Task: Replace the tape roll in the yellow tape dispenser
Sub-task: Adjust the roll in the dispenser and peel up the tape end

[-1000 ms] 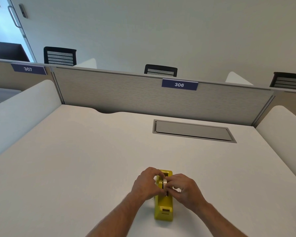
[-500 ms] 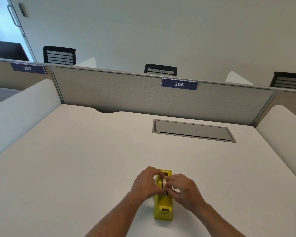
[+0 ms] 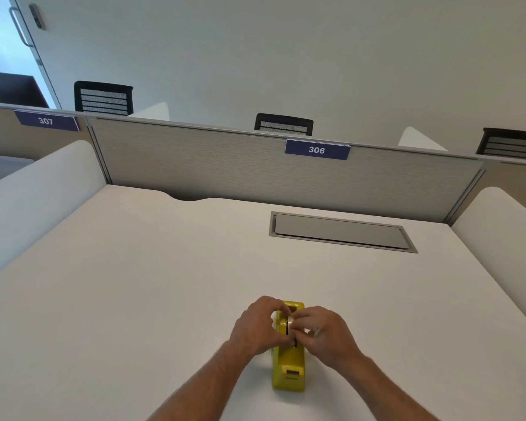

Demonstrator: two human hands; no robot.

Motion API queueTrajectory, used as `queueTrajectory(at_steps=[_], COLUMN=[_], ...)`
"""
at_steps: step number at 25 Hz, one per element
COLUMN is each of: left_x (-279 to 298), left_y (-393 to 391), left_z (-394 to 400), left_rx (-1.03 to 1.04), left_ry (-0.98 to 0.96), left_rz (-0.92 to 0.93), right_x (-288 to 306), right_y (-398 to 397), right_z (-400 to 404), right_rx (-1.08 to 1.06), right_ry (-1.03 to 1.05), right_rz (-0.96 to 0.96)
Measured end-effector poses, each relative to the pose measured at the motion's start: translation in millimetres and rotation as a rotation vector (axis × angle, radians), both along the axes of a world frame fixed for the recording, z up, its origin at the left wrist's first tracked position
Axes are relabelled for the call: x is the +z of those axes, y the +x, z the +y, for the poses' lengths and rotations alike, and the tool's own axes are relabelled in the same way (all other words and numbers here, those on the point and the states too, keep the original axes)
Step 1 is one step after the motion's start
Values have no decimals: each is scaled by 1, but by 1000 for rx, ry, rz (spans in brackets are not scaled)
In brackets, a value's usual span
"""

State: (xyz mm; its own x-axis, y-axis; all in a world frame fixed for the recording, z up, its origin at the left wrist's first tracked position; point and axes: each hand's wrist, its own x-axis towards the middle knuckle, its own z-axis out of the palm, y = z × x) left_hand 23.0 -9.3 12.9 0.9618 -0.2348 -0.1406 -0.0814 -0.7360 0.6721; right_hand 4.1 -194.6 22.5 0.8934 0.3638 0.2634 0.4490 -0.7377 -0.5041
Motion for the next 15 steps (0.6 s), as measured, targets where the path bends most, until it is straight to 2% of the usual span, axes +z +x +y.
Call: queueTrajectory(at_steps=[7, 15], left_x=[1, 3], left_y=[-2, -1], left_z=[0, 2], left_rx=[-12, -28], left_ry=[14, 48], left_rz=[-33, -58], right_x=[-7, -8], right_y=[-1, -2], right_z=[5, -3], right_rx=[22, 38], right_ry=[-120, 27], right_rz=[-110, -53])
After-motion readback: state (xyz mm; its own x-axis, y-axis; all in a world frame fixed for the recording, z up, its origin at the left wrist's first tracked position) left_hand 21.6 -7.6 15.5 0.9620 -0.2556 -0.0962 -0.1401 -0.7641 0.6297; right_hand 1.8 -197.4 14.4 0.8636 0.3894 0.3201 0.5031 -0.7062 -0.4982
